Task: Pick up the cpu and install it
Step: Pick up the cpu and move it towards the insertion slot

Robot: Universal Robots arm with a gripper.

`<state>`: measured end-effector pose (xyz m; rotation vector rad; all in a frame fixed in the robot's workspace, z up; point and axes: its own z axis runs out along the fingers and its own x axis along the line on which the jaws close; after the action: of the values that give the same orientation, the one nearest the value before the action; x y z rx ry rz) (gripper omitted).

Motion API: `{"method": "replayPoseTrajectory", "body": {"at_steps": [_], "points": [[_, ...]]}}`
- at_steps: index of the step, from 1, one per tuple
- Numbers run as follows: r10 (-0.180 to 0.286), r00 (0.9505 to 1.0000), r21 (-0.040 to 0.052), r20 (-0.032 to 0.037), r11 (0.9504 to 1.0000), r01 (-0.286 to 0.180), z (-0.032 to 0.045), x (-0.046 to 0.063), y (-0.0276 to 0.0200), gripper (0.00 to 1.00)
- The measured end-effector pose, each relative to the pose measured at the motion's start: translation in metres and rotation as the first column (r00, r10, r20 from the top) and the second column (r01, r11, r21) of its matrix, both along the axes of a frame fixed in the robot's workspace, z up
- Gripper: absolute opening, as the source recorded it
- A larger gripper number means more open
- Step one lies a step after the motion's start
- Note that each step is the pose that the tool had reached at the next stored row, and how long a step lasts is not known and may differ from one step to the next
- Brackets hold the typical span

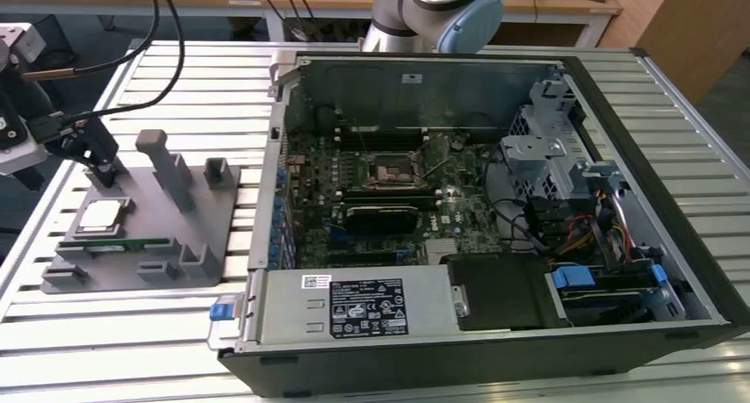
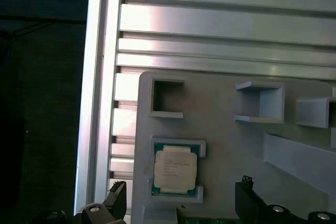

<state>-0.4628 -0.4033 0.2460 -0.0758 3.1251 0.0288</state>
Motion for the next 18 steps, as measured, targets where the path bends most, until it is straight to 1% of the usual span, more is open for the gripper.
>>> {"method": "replayPoseTrajectory", "body": {"at_steps": [6,18], "points": [[-0.034,0.9994,-0.0014,0.0001,0.9994,0.034,-0.0108,-0.002,-0.0001,0.89],[-0.037,0.9993,-0.0013,0.0002,0.9993,0.037,-0.0328,-0.002,-0.0006,0.89]]}}
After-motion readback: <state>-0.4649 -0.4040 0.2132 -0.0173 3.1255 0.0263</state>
